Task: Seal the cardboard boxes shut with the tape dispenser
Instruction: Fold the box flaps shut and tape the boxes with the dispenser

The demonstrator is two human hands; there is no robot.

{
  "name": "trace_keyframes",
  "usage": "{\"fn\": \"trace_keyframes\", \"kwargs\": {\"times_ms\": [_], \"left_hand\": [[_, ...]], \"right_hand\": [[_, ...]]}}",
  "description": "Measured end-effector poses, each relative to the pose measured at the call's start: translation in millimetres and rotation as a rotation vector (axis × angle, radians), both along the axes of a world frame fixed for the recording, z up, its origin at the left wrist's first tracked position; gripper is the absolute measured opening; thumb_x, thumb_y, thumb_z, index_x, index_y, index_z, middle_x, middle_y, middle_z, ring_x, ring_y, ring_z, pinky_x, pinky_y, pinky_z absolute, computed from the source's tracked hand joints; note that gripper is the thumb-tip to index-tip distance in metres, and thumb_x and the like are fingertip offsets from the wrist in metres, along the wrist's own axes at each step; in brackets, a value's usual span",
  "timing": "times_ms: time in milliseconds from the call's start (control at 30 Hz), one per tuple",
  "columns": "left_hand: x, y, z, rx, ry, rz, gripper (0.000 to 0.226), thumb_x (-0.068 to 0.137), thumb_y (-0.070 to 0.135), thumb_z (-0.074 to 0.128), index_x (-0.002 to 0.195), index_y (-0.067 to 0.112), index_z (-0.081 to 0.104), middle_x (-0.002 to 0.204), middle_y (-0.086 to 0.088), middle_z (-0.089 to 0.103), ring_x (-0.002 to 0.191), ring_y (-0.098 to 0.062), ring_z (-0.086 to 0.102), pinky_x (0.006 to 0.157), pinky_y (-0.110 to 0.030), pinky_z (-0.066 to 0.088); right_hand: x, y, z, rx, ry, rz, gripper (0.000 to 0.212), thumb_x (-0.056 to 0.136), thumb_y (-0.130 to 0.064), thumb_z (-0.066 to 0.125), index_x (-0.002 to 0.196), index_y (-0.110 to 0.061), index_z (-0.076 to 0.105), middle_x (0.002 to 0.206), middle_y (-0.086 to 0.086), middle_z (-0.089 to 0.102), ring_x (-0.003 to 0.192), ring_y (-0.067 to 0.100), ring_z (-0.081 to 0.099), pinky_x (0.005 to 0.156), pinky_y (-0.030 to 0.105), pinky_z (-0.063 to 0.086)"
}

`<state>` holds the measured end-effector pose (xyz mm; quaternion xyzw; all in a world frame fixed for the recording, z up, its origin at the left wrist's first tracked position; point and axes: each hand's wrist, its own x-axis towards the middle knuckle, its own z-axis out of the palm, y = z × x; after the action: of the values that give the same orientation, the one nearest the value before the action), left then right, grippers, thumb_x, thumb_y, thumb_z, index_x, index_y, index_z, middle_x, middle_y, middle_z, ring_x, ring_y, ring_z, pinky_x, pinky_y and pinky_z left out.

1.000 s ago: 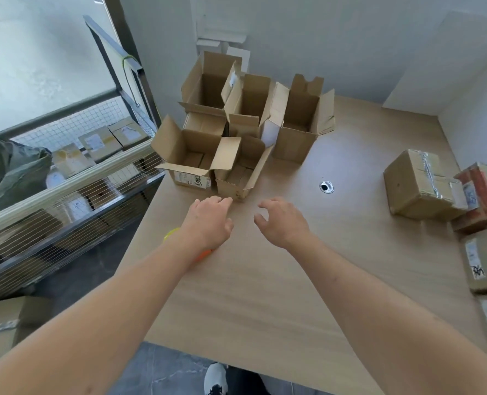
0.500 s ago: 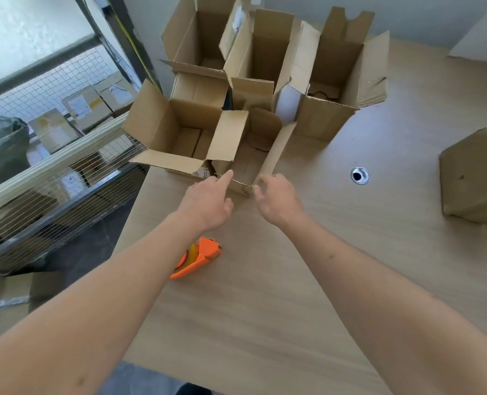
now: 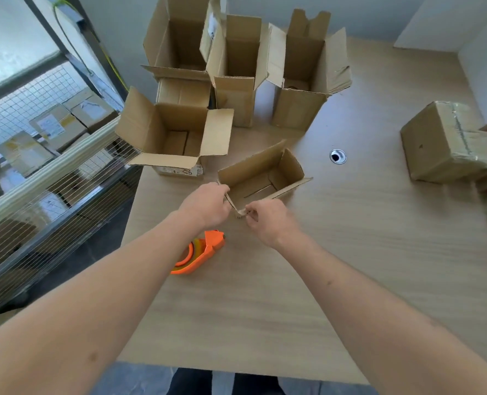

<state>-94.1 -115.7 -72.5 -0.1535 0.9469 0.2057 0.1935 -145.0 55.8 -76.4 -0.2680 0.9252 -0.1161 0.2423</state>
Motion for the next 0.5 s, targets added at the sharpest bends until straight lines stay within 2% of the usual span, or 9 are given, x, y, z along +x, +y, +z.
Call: {"fn": "trace_keyframes", "kwargs": {"times_ms": [100, 200, 300, 400, 500], "left_hand": [[14, -4, 5, -0.031, -0.009, -0.082, 0.035, 0.097, 0.026, 0.042, 0.119, 0.012, 0.065, 0.122, -0.009, 0.065, 0.114, -0.030, 0.058, 0.095, -0.045, 0.051], [26, -8, 10, -0.030, -0.022, -0.141, 0.033, 0.095, 0.022, 0.044, 0.118, 0.011, 0.065, 0.119, -0.008, 0.066, 0.110, -0.029, 0.059, 0.093, -0.045, 0.052], [32, -12, 12, -0.006, -0.039, -0.147, 0.036, 0.092, 0.018, 0.048, 0.124, 0.009, 0.060, 0.123, -0.010, 0.062, 0.114, -0.030, 0.058, 0.096, -0.045, 0.051], [37, -8, 9, 0.048, -0.010, -0.137, 0.052, 0.095, 0.017, 0.049, 0.147, 0.010, 0.043, 0.139, -0.010, 0.053, 0.128, -0.030, 0.050, 0.105, -0.044, 0.046], [38, 1, 4, 0.101, 0.072, -0.096, 0.067, 0.097, 0.017, 0.049, 0.158, 0.012, 0.023, 0.148, -0.010, 0.045, 0.132, -0.031, 0.047, 0.107, -0.045, 0.043]], "right_hand": [[34, 5, 7, 0.012, -0.115, 0.010, 0.035, 0.097, -0.032, 0.054, 0.129, -0.033, 0.067, 0.113, -0.002, 0.072, 0.109, 0.025, 0.064, 0.089, 0.039, 0.056], [58, 11, 19, 0.032, -0.104, 0.006, 0.034, 0.098, -0.038, 0.052, 0.130, -0.033, 0.064, 0.109, -0.004, 0.071, 0.107, 0.024, 0.063, 0.086, 0.039, 0.056], [59, 26, 22, -0.033, 0.039, -0.207, 0.028, 0.100, -0.040, 0.050, 0.123, -0.033, 0.065, 0.108, -0.005, 0.067, 0.103, 0.023, 0.063, 0.082, 0.037, 0.055], [48, 44, 18, -0.054, 0.202, -0.445, 0.022, 0.098, -0.038, 0.057, 0.118, -0.030, 0.064, 0.111, -0.003, 0.050, 0.104, 0.023, 0.055, 0.081, 0.034, 0.050], [35, 60, 7, 0.049, 0.181, -0.520, 0.048, 0.095, -0.042, 0.063, 0.138, -0.029, 0.049, 0.137, 0.006, 0.041, 0.123, 0.029, 0.046, 0.098, 0.041, 0.046]]}}
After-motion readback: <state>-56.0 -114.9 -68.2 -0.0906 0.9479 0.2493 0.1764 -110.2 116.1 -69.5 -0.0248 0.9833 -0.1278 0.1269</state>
